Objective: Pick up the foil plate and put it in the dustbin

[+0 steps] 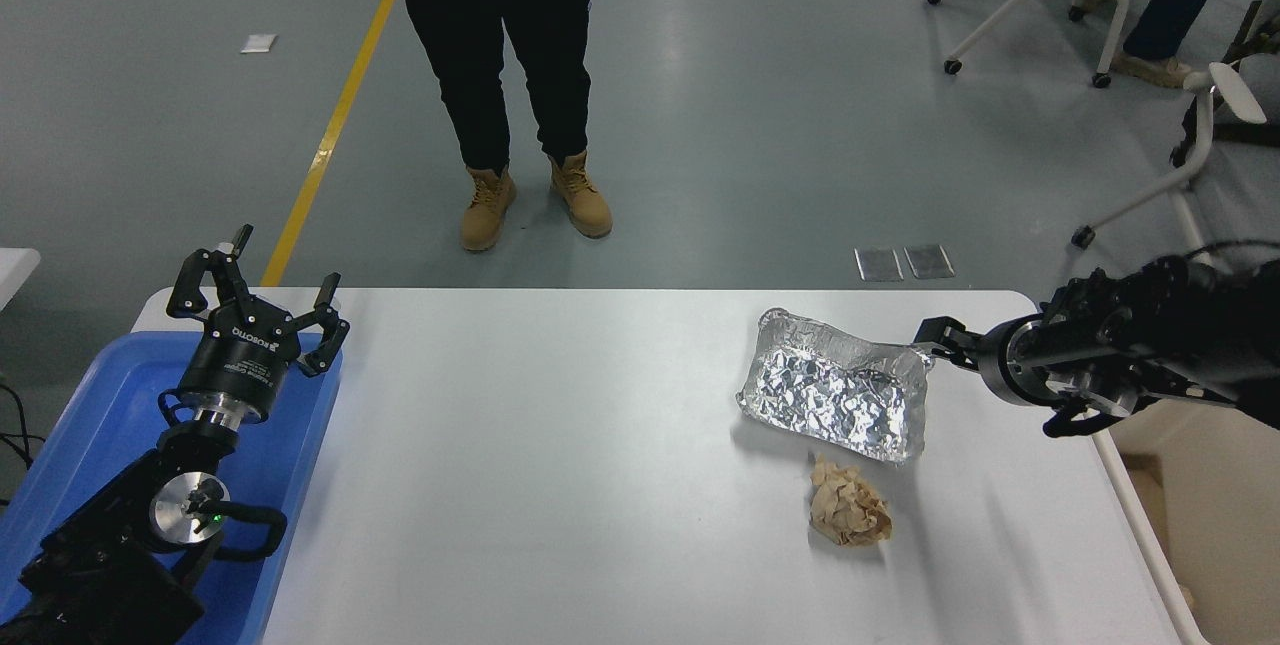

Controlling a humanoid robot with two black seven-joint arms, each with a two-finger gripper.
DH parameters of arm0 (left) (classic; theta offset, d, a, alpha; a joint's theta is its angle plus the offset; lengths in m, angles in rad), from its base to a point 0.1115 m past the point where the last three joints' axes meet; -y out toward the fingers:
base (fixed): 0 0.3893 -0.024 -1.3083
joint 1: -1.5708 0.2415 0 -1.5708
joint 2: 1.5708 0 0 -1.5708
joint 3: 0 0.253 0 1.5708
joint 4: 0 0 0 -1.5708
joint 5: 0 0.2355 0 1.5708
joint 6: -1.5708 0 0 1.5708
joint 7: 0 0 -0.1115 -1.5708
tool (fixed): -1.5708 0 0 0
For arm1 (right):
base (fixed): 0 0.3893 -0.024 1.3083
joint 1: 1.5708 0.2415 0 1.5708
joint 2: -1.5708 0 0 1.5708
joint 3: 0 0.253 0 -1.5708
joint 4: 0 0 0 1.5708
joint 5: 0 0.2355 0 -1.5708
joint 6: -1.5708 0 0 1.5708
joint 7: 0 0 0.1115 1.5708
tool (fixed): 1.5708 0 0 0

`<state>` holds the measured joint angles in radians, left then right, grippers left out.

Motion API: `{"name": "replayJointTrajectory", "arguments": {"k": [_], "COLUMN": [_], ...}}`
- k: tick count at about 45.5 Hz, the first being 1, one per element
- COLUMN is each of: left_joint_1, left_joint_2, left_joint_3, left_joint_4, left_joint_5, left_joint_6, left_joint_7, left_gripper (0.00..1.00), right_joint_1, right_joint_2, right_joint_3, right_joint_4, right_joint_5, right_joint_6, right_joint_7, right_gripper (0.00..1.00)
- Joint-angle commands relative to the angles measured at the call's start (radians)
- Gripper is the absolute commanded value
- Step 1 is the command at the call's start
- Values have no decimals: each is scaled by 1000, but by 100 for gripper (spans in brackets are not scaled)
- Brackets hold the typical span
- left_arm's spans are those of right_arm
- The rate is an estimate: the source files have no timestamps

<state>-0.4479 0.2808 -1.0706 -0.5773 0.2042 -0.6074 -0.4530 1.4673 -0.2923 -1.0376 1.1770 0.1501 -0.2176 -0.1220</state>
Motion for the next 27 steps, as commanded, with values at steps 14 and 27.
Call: {"name": "replayJointTrajectory", "arguments": {"k": [14,27], "left_joint_1": [0,0], "left_joint_2": [0,0], "left_joint_3": [0,0], "left_joint_4": [1,-1], "left_joint_5": [0,0], "left_joint_6": [0,0], "left_joint_7": [0,0], "left_gripper": [98,98], "right_joint_1": [-226,-282], "right_joint_2": [84,134], "right_joint_3": [110,130], "right_joint_4": [-215,-278], "right_joint_5": [-3,-7], "right_joint_6": [-97,-97], "right_joint_7": [7,7], "right_gripper": [94,92]}}
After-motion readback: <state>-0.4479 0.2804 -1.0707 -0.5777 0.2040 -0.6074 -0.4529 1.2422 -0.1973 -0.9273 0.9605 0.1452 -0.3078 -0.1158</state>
